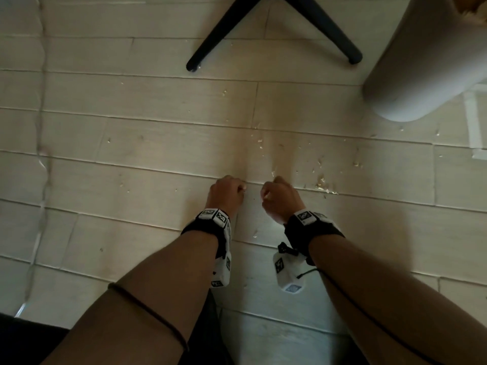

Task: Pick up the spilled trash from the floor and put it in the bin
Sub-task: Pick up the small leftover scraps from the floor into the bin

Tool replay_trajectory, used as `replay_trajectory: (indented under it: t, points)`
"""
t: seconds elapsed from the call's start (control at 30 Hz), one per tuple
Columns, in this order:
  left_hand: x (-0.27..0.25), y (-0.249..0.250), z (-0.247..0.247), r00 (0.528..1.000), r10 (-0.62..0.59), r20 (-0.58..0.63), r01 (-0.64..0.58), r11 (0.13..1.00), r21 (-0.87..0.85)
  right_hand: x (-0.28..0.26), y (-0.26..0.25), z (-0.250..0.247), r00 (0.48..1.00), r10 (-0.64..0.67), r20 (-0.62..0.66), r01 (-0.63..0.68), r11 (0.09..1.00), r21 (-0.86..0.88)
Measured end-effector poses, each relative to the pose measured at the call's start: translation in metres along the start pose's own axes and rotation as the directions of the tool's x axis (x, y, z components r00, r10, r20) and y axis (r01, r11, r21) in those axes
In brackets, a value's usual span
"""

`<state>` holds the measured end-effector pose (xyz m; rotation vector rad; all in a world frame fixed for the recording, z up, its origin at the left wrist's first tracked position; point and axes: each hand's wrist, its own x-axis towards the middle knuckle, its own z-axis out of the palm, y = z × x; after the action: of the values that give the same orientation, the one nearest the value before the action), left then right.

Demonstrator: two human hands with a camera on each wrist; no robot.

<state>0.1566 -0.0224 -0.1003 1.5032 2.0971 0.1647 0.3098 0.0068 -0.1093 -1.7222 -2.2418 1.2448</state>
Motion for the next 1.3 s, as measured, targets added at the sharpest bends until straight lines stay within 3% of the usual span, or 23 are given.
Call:
replay_trajectory:
  t: [0.13,0.27,0.43,0.57,0.7,0.87,0.97,1.13,1.3]
  points:
    - [0.002,0.017,0.001,1.000,0.011,0.012,-0.010,0.996,-0.084,0.008,0.008,-0.025,0.976,0.169,-0.136,-0.136,0.966,0.221]
    - [0.007,0.034,0.009,0.997,0.083,0.006,-0.081,0.984,-0.160,0.010,0.023,-0.053,0.930,0.322,-0.176,-0.228,0.883,0.411]
    - [0.010,0.051,0.021,0.988,0.152,0.016,-0.148,0.976,-0.160,-0.001,0.056,-0.072,0.830,0.482,-0.281,-0.331,0.831,0.448]
    - [0.006,0.061,0.033,0.971,0.224,0.086,-0.217,0.973,-0.077,-0.017,0.078,-0.068,0.784,0.491,-0.381,-0.362,0.859,0.363]
    - [-0.004,0.067,0.044,0.927,0.345,0.147,-0.351,0.936,0.014,-0.030,0.085,-0.049,0.788,0.507,-0.349,-0.376,0.846,0.378]
    - [-0.004,0.072,0.047,0.925,0.337,0.176,-0.349,0.937,0.037,-0.032,0.093,-0.040,0.804,0.472,-0.363,-0.371,0.874,0.314]
    - [0.002,0.074,0.041,0.951,0.279,0.130,-0.282,0.959,0.000,-0.031,0.092,-0.046,0.827,0.439,-0.352,-0.401,0.899,0.178]
    - [0.023,0.070,0.027,0.994,0.100,-0.051,-0.105,0.988,-0.113,-0.025,0.088,-0.049,0.850,0.414,-0.327,-0.416,0.907,0.067]
    - [0.043,0.074,0.018,0.992,0.075,-0.106,-0.089,0.987,-0.132,-0.020,0.085,-0.046,0.866,0.423,-0.267,-0.405,0.906,0.121]
